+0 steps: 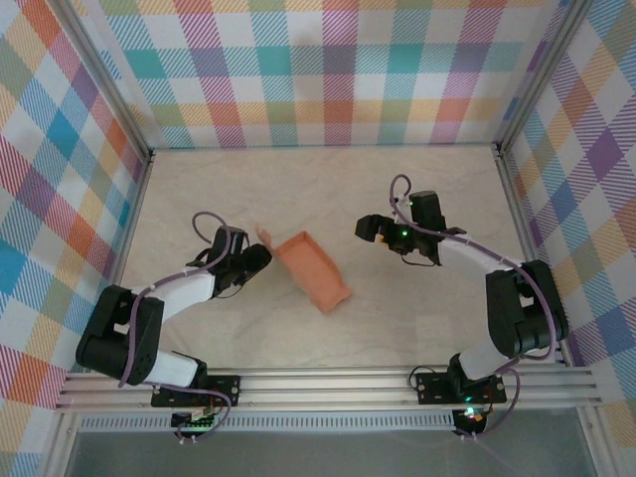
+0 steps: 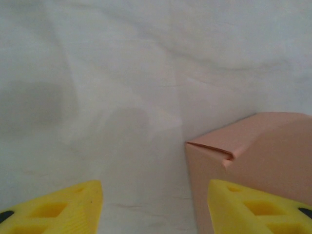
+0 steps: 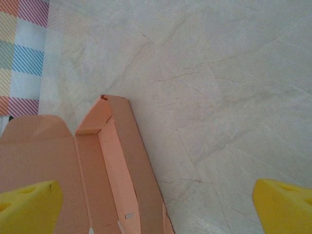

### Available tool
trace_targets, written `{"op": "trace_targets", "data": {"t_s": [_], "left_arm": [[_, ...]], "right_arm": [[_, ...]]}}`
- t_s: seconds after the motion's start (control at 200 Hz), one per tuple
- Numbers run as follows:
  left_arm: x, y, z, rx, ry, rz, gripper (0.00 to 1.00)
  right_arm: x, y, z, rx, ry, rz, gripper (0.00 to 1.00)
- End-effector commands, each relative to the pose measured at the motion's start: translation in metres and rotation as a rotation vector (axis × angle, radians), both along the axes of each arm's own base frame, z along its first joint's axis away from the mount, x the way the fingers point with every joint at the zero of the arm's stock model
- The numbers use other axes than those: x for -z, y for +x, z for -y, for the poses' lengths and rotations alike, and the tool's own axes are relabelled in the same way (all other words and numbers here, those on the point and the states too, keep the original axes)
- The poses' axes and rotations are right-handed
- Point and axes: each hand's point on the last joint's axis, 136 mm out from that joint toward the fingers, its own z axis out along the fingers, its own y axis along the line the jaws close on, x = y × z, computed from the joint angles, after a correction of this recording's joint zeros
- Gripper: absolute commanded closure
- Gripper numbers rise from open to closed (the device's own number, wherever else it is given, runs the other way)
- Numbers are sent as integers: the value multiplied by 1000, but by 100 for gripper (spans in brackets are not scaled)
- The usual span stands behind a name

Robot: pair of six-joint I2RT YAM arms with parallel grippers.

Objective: Fold the paper box

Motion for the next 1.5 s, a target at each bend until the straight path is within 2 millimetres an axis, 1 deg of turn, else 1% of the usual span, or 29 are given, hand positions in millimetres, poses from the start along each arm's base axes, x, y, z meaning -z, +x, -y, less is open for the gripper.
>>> {"op": "trace_targets", "data": {"t_s": [0.0,0.145,0.22,0.32,0.385,0.495,0.555,0.625,0.685,0.735,0.81,0.875,0.915,1.04,1.11,1.165,1.225,1.33,1.495], "left_arm": [[-18,18,25,54,-35,51,42],[-17,38,46,95,-49,43,43],[-18,52,65,142,-65,39,43],[-13,67,93,203,-89,9,43],[-9,73,112,239,-102,-1,43],[-5,81,144,305,-133,-14,43],[-5,84,156,330,-143,-15,43],[-6,85,156,329,-130,-5,43],[-8,85,146,320,-80,8,42],[-7,84,136,313,-38,7,42],[-3,81,126,310,-28,-7,42],[5,78,127,330,-38,-31,42],[11,76,129,337,-39,-48,42],[26,71,137,357,-47,-74,42],[29,71,144,375,-59,-80,42],[31,71,150,390,-63,-85,42],[33,71,154,399,-57,-94,42],[39,70,161,413,-63,-108,42],[44,69,167,426,-67,-117,43]], "right_arm": [[-7,-7,6,-4,-36,40,0],[-8,-11,15,21,-76,65,0],[-9,-13,23,41,-111,86,0],[-11,-16,33,57,-152,97,0],[-10,-18,39,76,-163,77,0],[3,-18,59,169,-207,-18,1],[14,-20,68,214,-220,-75,4],[24,-21,77,266,-214,-126,12],[30,-21,81,297,-208,-146,18],[34,-19,84,311,-207,-152,26],[40,-14,81,308,-206,-171,39],[46,-10,77,300,-193,-202,49],[51,-7,74,297,-181,-219,53],[64,1,65,299,-143,-275,60],[67,6,60,291,-130,-292,63],[69,10,54,278,-110,-304,67],[70,15,50,270,-94,-315,69],[75,22,51,280,-109,-320,73],[85,26,47,273,-116,-339,75]]}}
